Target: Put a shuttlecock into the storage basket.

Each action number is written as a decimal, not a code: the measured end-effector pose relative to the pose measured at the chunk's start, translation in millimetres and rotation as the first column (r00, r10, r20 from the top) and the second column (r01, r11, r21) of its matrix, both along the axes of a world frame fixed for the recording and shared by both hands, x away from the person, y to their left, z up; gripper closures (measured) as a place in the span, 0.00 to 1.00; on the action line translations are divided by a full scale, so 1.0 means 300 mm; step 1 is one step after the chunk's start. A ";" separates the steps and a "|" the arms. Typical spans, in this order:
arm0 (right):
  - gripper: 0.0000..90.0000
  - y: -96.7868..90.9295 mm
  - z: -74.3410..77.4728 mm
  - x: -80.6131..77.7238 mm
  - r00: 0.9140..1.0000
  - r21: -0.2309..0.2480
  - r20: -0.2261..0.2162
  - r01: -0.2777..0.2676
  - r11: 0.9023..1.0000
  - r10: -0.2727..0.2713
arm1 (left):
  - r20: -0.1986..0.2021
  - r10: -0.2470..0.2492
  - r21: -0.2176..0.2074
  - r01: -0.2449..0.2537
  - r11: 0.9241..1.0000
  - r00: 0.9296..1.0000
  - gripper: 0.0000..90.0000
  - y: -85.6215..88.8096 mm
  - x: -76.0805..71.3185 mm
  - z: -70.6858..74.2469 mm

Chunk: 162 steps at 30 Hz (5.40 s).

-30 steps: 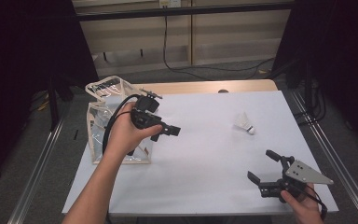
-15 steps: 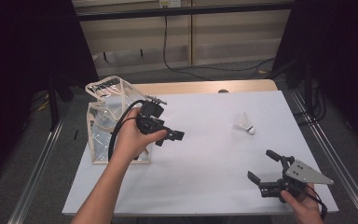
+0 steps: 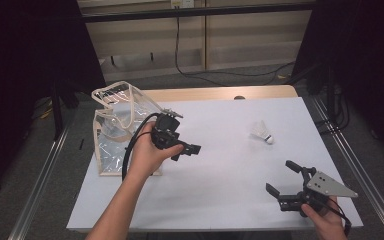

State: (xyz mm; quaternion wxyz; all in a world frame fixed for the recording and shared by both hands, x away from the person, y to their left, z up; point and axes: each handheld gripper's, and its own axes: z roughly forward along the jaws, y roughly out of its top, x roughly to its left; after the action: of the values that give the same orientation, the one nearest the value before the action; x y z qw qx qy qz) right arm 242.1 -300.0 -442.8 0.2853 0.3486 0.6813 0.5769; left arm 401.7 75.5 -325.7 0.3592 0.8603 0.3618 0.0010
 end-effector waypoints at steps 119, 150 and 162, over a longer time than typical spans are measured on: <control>0.01 0.000 -0.002 0.007 1.000 -0.004 -0.005 -0.006 1.000 0.006 | 0.038 -0.043 -0.018 0.044 0.999 0.998 0.06 -0.369 0.077 -0.222; 0.01 0.000 -0.002 0.002 1.000 0.001 -0.011 -0.008 1.000 0.008 | 0.058 -0.022 -0.010 0.022 1.000 0.998 0.06 -0.440 0.139 -0.249; 0.01 -0.001 -0.001 0.002 1.000 -0.002 -0.005 -0.009 1.000 0.009 | 0.079 -0.022 -0.013 0.023 1.000 0.997 0.06 -0.475 0.159 -0.268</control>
State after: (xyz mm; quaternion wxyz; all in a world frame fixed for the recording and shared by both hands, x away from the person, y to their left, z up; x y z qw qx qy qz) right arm 242.8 -300.4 -443.1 0.2815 0.3468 0.6840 0.5768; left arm 449.5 -66.9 -406.0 0.3792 0.8609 0.3379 0.0283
